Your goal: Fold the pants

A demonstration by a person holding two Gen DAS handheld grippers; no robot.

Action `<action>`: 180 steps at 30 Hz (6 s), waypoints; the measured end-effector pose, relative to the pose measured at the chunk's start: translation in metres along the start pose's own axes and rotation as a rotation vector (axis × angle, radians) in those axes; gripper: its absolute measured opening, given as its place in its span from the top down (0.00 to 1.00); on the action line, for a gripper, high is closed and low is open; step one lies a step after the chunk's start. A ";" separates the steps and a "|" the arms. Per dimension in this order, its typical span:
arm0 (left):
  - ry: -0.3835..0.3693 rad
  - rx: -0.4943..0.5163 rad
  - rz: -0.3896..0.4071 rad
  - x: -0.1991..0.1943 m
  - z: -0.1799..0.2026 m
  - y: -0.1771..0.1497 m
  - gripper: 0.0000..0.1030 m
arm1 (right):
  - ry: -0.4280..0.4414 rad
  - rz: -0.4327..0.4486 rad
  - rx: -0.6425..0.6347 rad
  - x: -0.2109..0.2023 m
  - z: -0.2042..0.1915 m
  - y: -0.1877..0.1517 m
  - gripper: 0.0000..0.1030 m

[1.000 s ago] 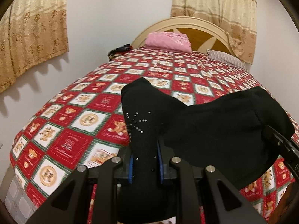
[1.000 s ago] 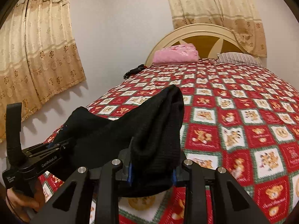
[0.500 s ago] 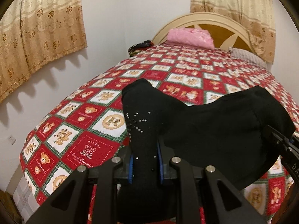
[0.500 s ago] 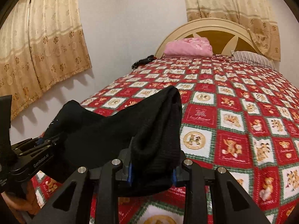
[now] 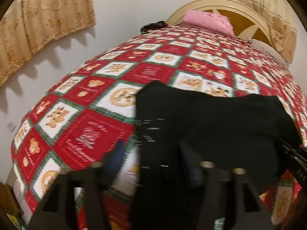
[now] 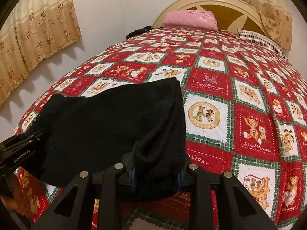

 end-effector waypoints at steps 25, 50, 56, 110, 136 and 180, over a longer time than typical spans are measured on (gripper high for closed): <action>-0.002 -0.053 0.089 -0.051 -0.022 0.009 0.00 | -0.129 0.220 0.102 -0.081 0.021 -0.001 0.52; -0.097 0.060 -0.032 -0.012 0.029 -0.038 0.03 | -0.016 0.056 0.005 -0.029 -0.014 -0.016 0.73; -0.083 0.052 -0.084 -0.018 0.026 -0.037 0.03 | -0.046 0.001 -0.080 -0.036 -0.026 -0.012 0.67; -0.184 0.123 0.344 -0.246 -0.008 -0.103 0.00 | -0.220 0.467 0.146 -0.312 -0.075 -0.098 0.26; -0.139 0.122 0.357 -0.247 -0.008 -0.103 0.00 | -0.220 0.473 0.176 -0.309 -0.069 -0.103 0.26; -0.192 0.098 0.383 -0.251 -0.007 -0.100 0.00 | -0.223 0.457 0.186 -0.308 -0.068 -0.107 0.26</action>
Point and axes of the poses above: each gripper's, at about its wrist camera, not at the fingertips, and x roughly the way its jaws point, z to its right, y to its top, the point moved 4 cm from there along x, roughly the way its jaws point, and after that the axes turned 15 degrees about -x, right-handed, at the moved point
